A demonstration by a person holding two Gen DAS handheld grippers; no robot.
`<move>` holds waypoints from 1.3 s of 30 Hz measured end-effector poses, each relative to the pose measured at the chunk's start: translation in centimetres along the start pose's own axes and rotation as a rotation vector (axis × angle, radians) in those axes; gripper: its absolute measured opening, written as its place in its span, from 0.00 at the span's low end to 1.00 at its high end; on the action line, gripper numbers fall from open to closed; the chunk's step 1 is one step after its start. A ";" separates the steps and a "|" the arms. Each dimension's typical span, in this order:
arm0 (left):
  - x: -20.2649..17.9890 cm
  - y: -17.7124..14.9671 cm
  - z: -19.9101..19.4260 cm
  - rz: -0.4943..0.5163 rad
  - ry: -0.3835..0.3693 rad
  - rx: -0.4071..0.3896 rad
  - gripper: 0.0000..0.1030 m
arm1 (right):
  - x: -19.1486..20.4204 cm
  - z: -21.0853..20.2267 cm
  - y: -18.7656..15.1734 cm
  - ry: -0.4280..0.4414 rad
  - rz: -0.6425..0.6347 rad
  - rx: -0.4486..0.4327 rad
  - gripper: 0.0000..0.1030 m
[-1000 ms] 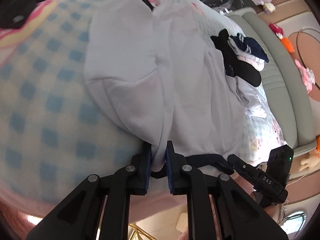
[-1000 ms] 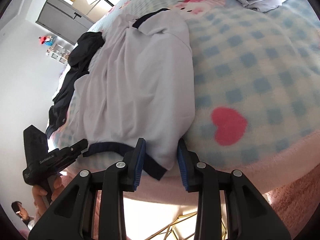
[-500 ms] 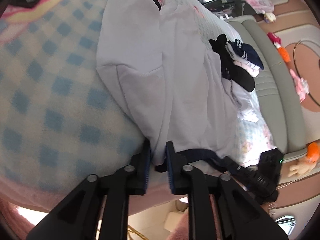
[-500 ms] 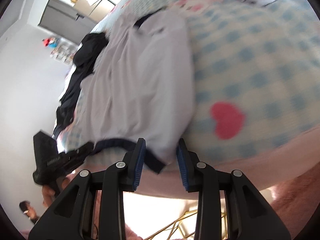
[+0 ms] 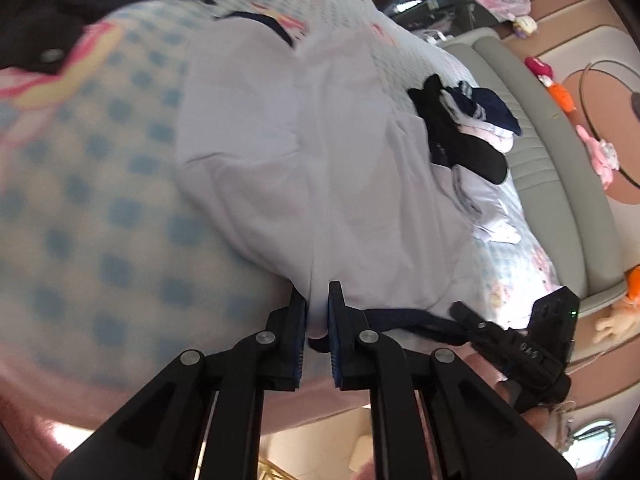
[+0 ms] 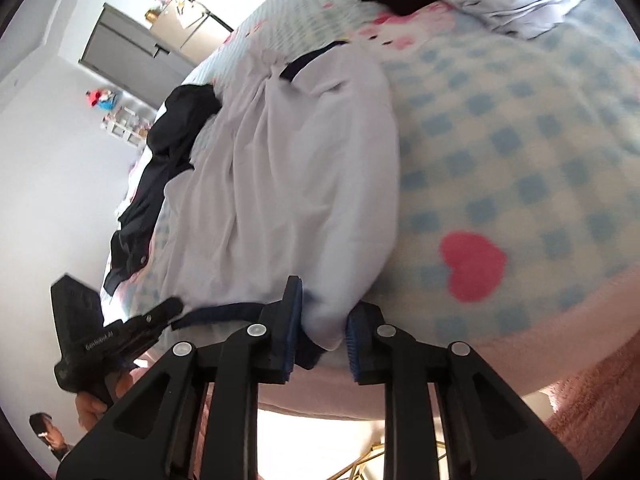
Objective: Fold clothes
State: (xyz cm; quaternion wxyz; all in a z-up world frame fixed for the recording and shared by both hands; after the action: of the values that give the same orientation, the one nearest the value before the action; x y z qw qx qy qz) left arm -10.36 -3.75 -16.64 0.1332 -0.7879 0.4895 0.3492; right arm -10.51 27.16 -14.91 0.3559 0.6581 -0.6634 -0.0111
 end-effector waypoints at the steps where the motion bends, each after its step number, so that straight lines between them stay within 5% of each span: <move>1: 0.4 0.0 -0.1 -0.015 -0.011 0.005 0.10 | -0.2 0.0 -0.2 -0.003 0.002 0.003 0.19; 4: 1.3 0.1 0.2 -0.058 -0.039 0.033 0.14 | -0.6 0.8 -0.7 0.001 0.021 0.037 0.20; 8: 1.4 0.3 0.7 -0.081 -0.070 0.026 0.45 | -1.2 0.6 -1.2 0.032 0.079 0.023 0.22; 10: 0.9 0.3 1.4 -0.057 -0.052 0.025 0.45 | -1.3 0.4 -0.9 0.025 0.087 0.012 0.23; 13: 0.0 0.2 2.6 -0.011 -0.012 0.023 0.40 | -1.7 0.7 -0.4 0.040 0.081 0.016 0.31; 16: -0.7 0.2 2.8 -0.006 -0.013 0.018 0.14 | -1.0 2.1 0.0 0.051 0.037 0.073 0.31; 19: -1.1 0.1 1.6 -0.001 -0.016 -0.020 0.10 | 0.5 2.1 0.0 0.063 -0.017 0.055 0.17; 21: -1.3 0.0 0.6 0.011 -0.010 -0.040 0.09 | 1.0 1.8 0.2 0.039 -0.043 0.040 0.10; 39: 0.4 -1.6 -0.7 0.017 0.053 -0.037 0.09 | 2.0 0.3 -1.5 -0.067 -0.175 0.045 0.06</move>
State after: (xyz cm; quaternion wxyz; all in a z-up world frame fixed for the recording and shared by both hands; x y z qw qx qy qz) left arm -8.57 -3.59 -16.62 0.1027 -0.7950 0.4930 0.3382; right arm -9.13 25.09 -14.94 0.3164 0.7205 -0.6151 -0.0495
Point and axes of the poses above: each gripper's, at about its wrist camera, not at the fingertips, and z roughly the way its jaws point, x to its left, y to its top, the point moved 1 cm from there along z, roughly the way its jaws point, and after that the axes turned 15 degrees about -z, right-handed, at the moved point
